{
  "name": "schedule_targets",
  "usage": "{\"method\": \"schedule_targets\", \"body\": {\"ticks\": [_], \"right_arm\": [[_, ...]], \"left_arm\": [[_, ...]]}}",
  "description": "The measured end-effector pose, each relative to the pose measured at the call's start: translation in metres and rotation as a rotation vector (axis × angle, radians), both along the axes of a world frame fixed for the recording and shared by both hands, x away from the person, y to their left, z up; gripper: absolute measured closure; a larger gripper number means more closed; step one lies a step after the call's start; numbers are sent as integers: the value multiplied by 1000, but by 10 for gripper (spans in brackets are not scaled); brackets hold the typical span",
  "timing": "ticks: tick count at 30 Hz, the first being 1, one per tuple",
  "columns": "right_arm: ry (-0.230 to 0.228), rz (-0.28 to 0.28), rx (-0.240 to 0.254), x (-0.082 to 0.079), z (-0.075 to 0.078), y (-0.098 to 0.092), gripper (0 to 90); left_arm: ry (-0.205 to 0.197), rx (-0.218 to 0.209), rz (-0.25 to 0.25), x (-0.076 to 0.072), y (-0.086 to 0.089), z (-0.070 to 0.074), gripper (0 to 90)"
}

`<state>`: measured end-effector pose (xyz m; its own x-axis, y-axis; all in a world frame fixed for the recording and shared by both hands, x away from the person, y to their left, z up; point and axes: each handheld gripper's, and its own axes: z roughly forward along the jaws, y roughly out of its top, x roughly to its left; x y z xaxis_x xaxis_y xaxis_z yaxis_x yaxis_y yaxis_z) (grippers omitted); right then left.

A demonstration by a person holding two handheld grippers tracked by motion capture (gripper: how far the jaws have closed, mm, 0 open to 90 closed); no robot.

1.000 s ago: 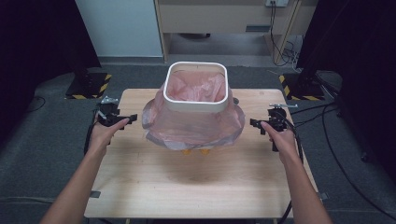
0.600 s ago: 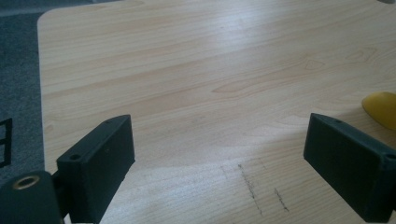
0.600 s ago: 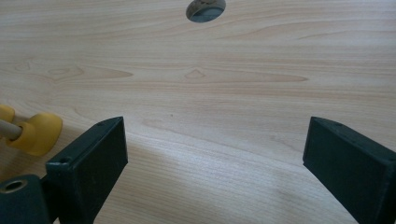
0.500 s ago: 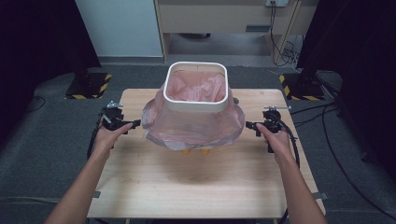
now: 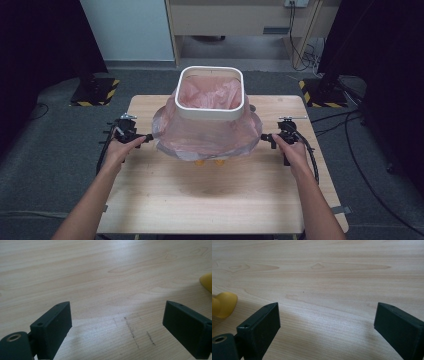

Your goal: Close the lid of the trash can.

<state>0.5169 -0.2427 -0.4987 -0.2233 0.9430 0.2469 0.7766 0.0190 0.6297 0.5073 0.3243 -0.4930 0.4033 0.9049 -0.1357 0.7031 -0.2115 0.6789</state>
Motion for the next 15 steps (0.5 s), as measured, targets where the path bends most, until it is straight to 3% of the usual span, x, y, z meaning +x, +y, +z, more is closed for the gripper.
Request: {"method": "schedule_targets", "body": {"ticks": [13,15], "right_arm": [[59,-7,-6,0,-15,-1,76],[71,-10,-9,0,-17,-1,79]], "left_arm": [[106,26,-38,2,-11,-26,73],[108,37,-41,1,-13,-27,59]]}}
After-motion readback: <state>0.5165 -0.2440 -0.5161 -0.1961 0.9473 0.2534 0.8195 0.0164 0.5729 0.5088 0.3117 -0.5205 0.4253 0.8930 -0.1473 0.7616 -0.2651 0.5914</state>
